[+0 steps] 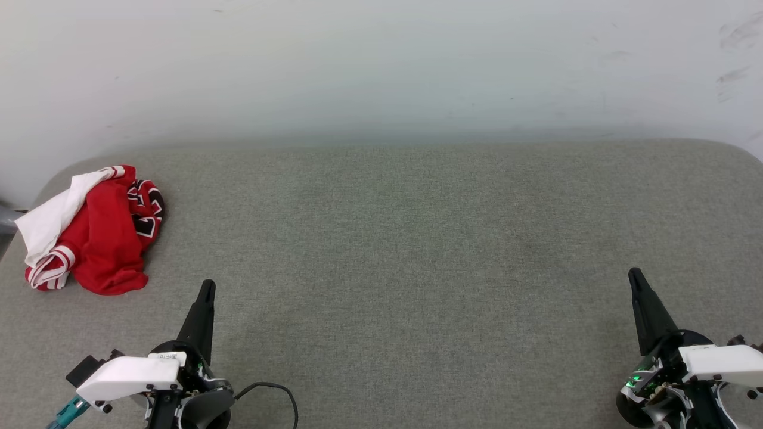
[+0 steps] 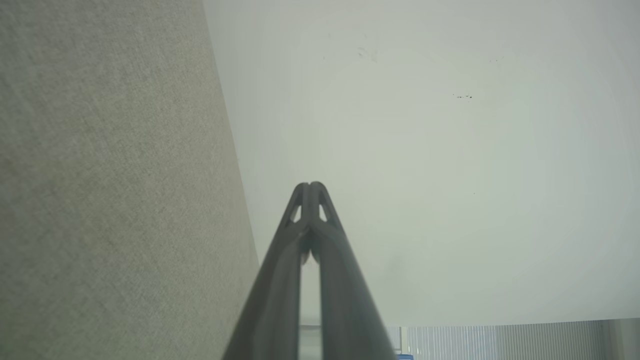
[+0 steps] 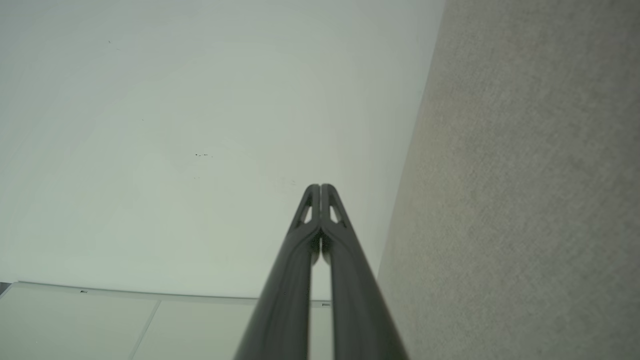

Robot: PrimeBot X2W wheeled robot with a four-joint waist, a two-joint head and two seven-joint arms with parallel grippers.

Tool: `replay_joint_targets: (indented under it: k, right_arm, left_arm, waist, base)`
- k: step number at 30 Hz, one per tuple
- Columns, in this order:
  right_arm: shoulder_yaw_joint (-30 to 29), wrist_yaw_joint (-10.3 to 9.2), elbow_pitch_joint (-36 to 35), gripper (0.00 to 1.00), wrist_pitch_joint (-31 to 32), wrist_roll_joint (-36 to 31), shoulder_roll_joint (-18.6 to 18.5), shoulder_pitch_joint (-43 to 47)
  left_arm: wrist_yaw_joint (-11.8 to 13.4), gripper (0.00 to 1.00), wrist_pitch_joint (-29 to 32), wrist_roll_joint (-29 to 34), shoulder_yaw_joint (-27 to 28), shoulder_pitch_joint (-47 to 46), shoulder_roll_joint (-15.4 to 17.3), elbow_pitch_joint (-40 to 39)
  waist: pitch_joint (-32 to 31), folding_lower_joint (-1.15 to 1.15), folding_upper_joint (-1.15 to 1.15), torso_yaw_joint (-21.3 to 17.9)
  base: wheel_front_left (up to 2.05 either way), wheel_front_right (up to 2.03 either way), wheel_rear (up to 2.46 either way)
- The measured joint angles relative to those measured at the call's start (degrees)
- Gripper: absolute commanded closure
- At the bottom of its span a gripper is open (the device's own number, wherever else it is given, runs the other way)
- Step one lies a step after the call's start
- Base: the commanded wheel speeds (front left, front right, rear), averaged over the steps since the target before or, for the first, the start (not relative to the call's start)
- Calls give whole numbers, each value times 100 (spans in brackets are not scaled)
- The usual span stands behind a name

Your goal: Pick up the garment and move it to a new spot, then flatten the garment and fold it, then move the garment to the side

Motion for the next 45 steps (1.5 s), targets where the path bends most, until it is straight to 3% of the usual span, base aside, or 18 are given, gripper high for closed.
replay_joint_targets:
  k: [24, 25, 45]
  right_arm:
    - [0, 0, 0, 100, 0, 0, 0, 0]
    - [0, 0, 0, 0, 0, 0, 0, 0]
    - [135, -1, 322, 0, -420, -564, 10, 229]
  left_arm:
    - [1, 100, 0, 0, -2, 0, 0, 0]
    - [0, 0, 0, 0, 0, 0, 0, 0]
    - [9, 0, -428, 411, 9, 335, -22, 99]
  waist:
    - [0, 0, 0, 0]
    - [0, 0, 0, 0]
    - [12, 0, 0, -19]
  base:
    - [0, 0, 0]
    - [0, 0, 0]
    - [0, 0, 0]
